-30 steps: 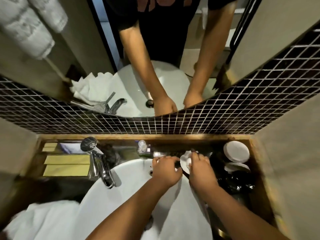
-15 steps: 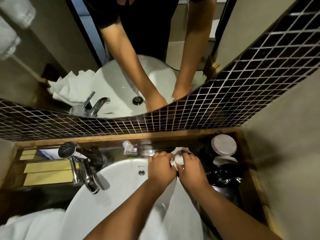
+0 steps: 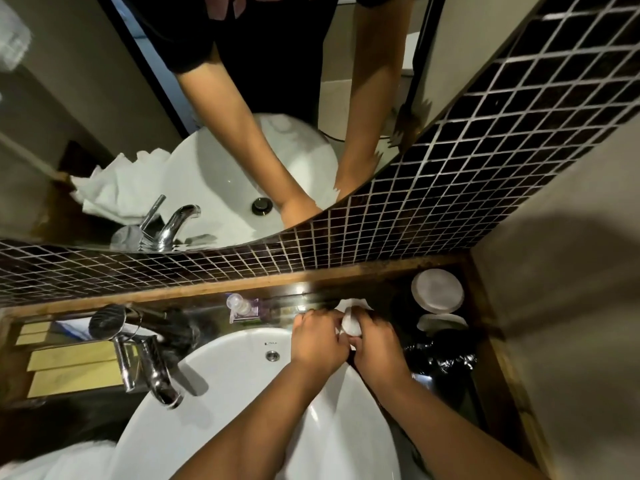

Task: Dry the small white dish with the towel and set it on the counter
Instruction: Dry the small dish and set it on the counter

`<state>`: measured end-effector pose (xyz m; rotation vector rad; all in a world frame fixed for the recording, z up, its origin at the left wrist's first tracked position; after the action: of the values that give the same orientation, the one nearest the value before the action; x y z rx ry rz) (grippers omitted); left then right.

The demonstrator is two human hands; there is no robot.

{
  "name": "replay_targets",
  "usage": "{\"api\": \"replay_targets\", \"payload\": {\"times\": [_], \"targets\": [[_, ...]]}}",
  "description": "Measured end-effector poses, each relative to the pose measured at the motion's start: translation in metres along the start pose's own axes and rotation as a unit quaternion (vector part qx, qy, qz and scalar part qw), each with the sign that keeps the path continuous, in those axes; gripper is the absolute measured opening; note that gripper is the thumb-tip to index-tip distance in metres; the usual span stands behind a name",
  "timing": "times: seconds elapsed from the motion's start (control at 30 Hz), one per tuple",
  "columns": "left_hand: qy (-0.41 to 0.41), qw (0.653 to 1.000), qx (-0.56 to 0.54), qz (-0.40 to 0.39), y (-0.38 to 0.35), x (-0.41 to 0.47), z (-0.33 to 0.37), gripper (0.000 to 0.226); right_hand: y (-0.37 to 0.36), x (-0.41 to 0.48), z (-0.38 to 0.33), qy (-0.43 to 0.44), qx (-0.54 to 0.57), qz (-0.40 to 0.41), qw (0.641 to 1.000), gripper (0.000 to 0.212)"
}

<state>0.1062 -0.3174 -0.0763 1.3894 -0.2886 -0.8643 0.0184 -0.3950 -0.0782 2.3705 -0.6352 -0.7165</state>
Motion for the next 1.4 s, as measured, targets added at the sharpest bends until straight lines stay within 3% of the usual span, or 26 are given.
{"api": "replay_targets", "payload": {"times": [0.2, 0.43, 0.6, 0.77, 0.87, 1.4], "targets": [[-0.028, 0.999, 0.005, 0.026, -0.005, -0.002, 0.002, 0.026, 0.001, -0.002, 0.003, 0.011, -0.002, 0.001, 1.0, 0.058], [-0.038, 0.999, 0.006, 0.024, -0.007, -0.005, 0.002, 0.041, 0.002, -0.004, 0.0, 0.047, 0.029, 0.042, 0.998, 0.054], [-0.028, 0.999, -0.005, 0.019, -0.006, -0.01, 0.0, 0.054, 0.007, -0.008, 0.002, 0.028, 0.045, 0.049, 0.997, 0.072], [-0.01, 0.999, -0.023, 0.03, -0.01, -0.018, -0.009, 0.06, 0.013, -0.014, 0.008, -0.02, 0.026, 0.025, 0.999, 0.066], [-0.011, 0.999, -0.029, 0.029, -0.009, -0.018, -0.007, 0.067, 0.01, -0.012, 0.007, -0.02, 0.027, 0.001, 0.999, 0.074], [-0.011, 1.0, 0.012, 0.014, -0.011, -0.016, -0.003, 0.061, 0.021, -0.005, 0.001, 0.028, 0.053, -0.003, 0.998, 0.065]]}}
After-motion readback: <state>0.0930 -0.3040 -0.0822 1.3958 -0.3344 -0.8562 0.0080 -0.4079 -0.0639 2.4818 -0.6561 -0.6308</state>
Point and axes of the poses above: each hand's wrist, its own x-axis towards the middle knuckle, its own y-axis out of the back of the hand, z = x × y, the point moved 6 cm from there along x, towards the middle knuckle, and after that the axes turned 14 degrees about x, right-handed, at the moved point
